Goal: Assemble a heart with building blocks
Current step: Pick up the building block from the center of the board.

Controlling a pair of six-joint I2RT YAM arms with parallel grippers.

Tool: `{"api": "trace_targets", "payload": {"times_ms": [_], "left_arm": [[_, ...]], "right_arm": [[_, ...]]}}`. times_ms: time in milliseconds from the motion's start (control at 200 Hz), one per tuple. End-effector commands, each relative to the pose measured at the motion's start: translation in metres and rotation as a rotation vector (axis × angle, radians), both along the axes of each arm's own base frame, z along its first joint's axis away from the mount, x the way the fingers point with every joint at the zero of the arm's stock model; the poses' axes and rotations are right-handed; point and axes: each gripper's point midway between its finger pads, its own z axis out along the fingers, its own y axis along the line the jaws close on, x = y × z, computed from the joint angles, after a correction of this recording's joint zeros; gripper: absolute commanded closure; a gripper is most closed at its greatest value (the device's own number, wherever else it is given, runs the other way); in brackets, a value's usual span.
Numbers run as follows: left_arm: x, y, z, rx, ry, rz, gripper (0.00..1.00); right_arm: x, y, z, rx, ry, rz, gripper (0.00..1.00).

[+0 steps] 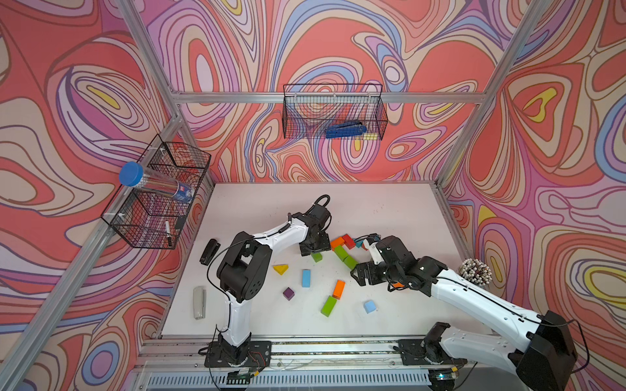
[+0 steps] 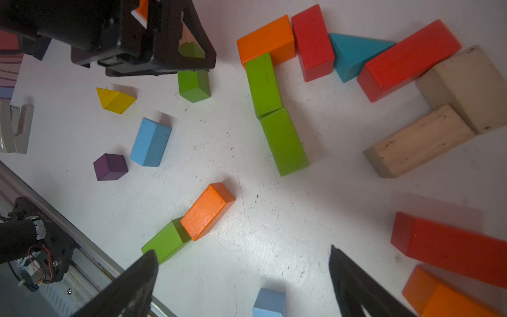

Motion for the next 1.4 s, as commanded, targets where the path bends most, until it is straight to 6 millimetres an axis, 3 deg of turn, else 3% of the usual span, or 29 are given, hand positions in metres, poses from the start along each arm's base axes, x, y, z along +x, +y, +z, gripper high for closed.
{"api": "trace_targets", "payload": {"times_ms": [0, 170, 481, 776, 1157, 1267, 1397], "left_arm": [[0.006, 0.003, -0.004, 0.035, -0.005, 0.014, 0.41], [0.003, 0.008, -0.011, 0.068, 0.004, -0.019, 0.58], [0.002, 0.018, -0.016, 0.138, -0.01, -0.085, 0.65], [-0.008, 0.019, -0.001, 0.163, -0.063, -0.28, 0.73], [-0.065, -0.04, 0.06, -0.009, -0.162, -0.776, 0.74], [-0.073, -0.061, 0.069, -0.029, -0.174, -0.868, 0.73], [-0.077, -0.088, 0.073, -0.03, -0.179, -0.952, 0.73]], "right_arm": [[0.002, -0.002, 0.002, 0.006, -0.019, -0.011, 0.02], [0.002, -0.002, 0.004, 0.006, -0.019, -0.009, 0.03], [0.002, -0.005, 0.015, 0.014, -0.038, -0.02, 0.03], [-0.006, -0.014, 0.04, 0.033, -0.08, -0.032, 0.03], [-0.051, -0.03, 0.078, 0.077, -0.028, 0.025, 0.03], [-0.063, -0.036, 0.096, 0.117, -0.056, 0.038, 0.02], [-0.068, -0.06, 0.111, 0.059, -0.092, -0.025, 0.02]]}}
